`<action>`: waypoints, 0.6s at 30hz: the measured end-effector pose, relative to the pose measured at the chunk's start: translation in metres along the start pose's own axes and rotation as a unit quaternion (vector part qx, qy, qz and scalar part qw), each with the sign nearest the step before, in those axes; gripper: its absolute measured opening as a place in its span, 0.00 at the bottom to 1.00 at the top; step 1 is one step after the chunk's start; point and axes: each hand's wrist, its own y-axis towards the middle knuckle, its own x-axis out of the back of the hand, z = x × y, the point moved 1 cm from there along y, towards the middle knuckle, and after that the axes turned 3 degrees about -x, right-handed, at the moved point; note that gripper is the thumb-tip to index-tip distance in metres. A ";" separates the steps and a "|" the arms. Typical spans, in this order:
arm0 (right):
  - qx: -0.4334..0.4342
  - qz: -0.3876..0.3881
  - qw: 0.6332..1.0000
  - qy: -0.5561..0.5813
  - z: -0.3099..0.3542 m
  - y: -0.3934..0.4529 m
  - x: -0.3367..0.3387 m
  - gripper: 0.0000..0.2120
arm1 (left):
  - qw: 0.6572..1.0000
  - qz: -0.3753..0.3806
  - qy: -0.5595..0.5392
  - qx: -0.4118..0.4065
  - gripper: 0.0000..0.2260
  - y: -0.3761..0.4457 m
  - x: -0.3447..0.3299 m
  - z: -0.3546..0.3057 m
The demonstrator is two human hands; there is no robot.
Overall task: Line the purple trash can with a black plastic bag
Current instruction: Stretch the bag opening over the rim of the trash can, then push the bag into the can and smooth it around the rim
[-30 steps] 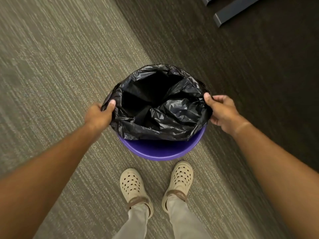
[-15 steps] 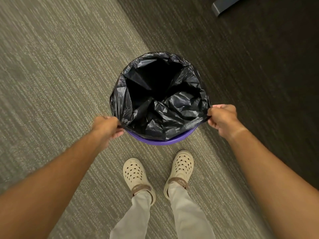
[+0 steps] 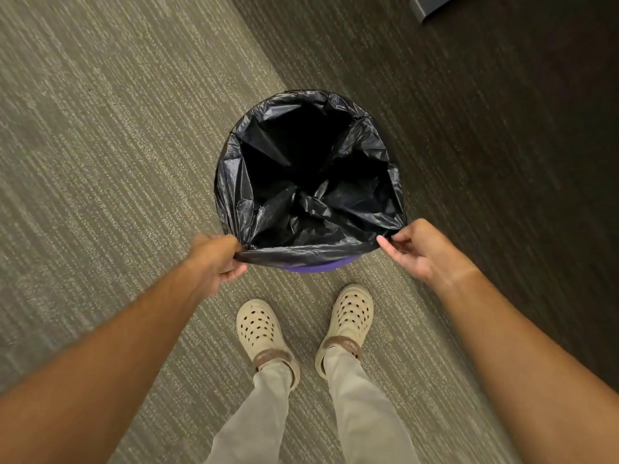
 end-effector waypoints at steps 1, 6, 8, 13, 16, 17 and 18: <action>0.000 -0.001 1.000 0.001 -0.003 0.002 0.001 0.13 | 1.000 -0.002 0.002 -0.001 0.09 0.000 -0.001 0.001; 0.024 -0.013 0.996 -0.087 -0.024 0.014 0.000 0.17 | 1.000 0.013 0.003 0.002 0.10 0.004 -0.008 0.011; 0.031 -0.003 0.992 -0.120 -0.033 0.020 -0.002 0.19 | 1.000 0.010 0.011 0.000 0.12 0.009 -0.011 0.015; 0.048 0.038 0.991 -0.123 -0.043 0.036 -0.007 0.17 | 0.996 -0.014 0.066 -0.051 0.08 0.023 -0.019 0.026; 0.074 0.030 0.993 -0.092 -0.041 0.049 -0.010 0.15 | 0.986 -0.049 0.128 -0.090 0.10 0.034 -0.022 0.028; 0.072 0.039 0.994 -0.074 -0.040 0.051 -0.010 0.14 | 0.985 -0.053 0.133 -0.096 0.10 0.036 -0.023 0.027; 0.071 0.049 0.994 -0.068 -0.037 0.051 -0.010 0.13 | 0.985 -0.051 0.131 -0.098 0.10 0.037 -0.022 0.027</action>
